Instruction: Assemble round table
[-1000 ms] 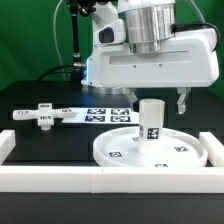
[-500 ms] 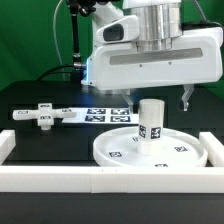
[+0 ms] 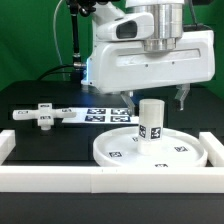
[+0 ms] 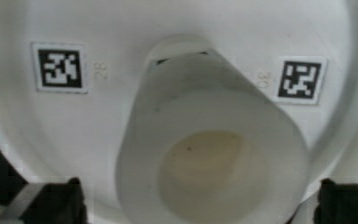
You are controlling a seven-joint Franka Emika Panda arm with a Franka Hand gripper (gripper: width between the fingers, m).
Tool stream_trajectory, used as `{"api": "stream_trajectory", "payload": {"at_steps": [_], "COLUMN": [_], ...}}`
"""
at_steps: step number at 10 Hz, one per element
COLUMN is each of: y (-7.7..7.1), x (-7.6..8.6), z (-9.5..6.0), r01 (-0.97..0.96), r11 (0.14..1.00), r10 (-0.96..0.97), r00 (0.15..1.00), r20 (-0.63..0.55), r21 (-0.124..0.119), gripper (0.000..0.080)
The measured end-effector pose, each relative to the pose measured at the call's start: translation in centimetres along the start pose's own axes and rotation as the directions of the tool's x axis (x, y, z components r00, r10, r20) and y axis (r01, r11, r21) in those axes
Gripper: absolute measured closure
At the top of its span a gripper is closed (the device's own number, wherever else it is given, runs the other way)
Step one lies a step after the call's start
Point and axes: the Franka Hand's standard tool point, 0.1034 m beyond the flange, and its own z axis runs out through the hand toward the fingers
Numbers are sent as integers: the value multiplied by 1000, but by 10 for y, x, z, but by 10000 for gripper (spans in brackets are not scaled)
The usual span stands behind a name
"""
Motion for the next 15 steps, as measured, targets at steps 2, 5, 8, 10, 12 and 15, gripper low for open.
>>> {"api": "stream_trajectory", "payload": {"at_steps": [2, 5, 8, 10, 12, 15], "y": [-1, 1, -5, -5, -3, 0], "x": [-5, -5, -6, -8, -8, -9], "z": [1, 1, 3, 4, 4, 4], "r01": [87, 252, 494, 603, 689, 799], "r11": [996, 968, 869, 798, 725, 601], "r10": [-87, -252, -494, -603, -688, -798], "r00": [996, 968, 869, 796, 724, 599], "r20": [17, 17, 35, 51, 57, 69], "r21": [8, 7, -3, 3, 5, 10], "gripper": [150, 150, 150, 150, 150, 283]}}
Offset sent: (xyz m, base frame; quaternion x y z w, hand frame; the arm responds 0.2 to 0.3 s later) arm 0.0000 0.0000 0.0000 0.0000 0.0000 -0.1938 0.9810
